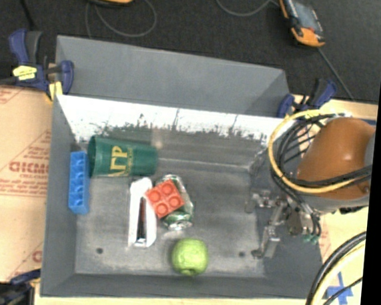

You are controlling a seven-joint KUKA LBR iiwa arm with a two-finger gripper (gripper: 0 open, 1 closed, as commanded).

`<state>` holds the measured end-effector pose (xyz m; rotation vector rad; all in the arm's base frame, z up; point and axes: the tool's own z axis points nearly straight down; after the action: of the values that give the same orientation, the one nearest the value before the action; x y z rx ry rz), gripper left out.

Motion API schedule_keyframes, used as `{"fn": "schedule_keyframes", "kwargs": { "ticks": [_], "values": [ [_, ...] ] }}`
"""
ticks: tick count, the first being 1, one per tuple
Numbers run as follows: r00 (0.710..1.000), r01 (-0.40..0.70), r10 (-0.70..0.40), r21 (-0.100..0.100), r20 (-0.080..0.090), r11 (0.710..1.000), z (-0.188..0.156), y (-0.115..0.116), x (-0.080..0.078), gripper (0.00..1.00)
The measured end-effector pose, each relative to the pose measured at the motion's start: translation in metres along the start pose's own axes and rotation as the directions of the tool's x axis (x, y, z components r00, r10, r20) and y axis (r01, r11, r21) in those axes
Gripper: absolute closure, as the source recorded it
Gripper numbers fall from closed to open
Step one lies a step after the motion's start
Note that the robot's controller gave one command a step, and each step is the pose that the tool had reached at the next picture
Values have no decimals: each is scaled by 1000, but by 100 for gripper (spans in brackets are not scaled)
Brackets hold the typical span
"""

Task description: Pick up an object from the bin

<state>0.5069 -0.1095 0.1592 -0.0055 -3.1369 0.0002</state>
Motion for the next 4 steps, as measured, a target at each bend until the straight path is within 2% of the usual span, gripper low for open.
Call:
{"fn": "schedule_keyframes", "kwargs": {
  "ticks": [1, 2, 3, 4],
  "values": [
    [1000, 4, -4, 2, 8, 1000, -4, 0, -2, 0],
    [998, 63, -63, 5, 13, 998, 16, 25, 5, 0],
    [975, 221, -221, -1, -1, 975, 15, 70, 28, 0],
    [957, 289, -290, 5, 13, 957, 56, 80, 26, 0]
  ]
}}
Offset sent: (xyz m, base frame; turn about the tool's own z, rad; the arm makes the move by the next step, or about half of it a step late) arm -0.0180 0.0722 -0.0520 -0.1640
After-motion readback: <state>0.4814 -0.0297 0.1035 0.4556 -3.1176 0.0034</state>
